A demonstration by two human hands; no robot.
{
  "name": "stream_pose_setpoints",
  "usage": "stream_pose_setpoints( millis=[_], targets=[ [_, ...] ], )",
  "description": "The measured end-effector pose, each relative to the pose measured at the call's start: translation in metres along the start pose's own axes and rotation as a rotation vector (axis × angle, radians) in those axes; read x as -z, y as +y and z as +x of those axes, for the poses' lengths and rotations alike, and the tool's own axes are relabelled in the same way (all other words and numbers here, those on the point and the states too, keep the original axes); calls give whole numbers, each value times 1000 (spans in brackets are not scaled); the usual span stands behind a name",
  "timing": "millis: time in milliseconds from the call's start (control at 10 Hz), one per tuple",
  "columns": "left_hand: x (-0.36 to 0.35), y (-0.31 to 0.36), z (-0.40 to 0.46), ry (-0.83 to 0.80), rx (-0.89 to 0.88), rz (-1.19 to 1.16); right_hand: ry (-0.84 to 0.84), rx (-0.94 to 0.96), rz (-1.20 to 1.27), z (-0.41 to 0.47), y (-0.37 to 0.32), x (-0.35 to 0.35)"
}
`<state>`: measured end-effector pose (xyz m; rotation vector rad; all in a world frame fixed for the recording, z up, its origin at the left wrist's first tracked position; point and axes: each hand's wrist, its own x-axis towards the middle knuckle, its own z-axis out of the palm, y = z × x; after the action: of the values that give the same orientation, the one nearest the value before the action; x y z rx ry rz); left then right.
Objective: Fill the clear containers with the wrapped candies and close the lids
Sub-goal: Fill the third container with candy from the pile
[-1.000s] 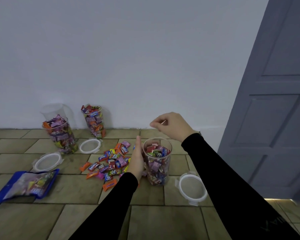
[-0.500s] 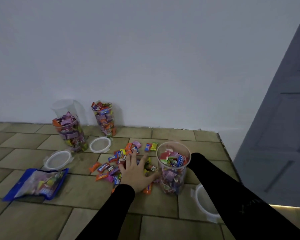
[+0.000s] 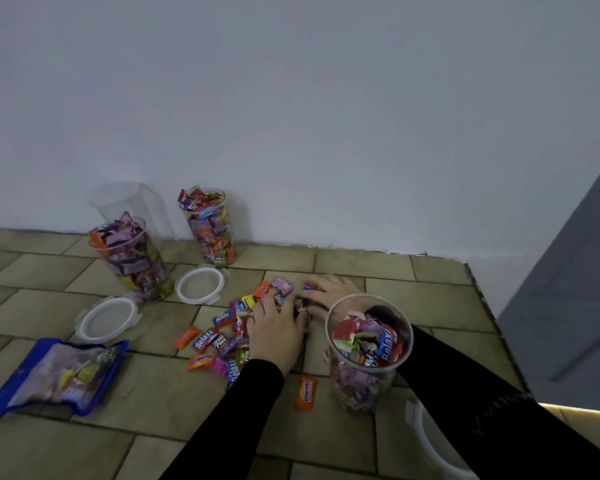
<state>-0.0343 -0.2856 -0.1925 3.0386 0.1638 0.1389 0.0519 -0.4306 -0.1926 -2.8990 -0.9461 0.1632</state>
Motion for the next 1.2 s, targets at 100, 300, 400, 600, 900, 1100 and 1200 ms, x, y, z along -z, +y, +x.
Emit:
stream_pose_setpoints(
  millis=[100, 300, 400, 600, 900, 1100, 1200],
  targets=[
    [-3, 1, 11, -15, -17, -44, -4, 28, 12, 2, -1, 3],
    [-3, 3, 23, -19, -54, -92, 37, -23, -31, -8, 0, -2],
    [-7, 3, 24, -26, -55, -108, -54, -14, -33, -19, -4, 1],
    [-9, -1, 24, -43, -52, -141, 77, -93, 166, -26, -16, 31],
    [2, 15, 4, -52, 12, -221, 277, 684, 1960, -79, -18, 40],
    [8, 15, 0, 13, -32, -240, -27, -151, 1788, -90, -45, 54],
    [11, 12, 4, 71, -48, -315, 72, -335, 937, -59, -19, 43]
  ],
)
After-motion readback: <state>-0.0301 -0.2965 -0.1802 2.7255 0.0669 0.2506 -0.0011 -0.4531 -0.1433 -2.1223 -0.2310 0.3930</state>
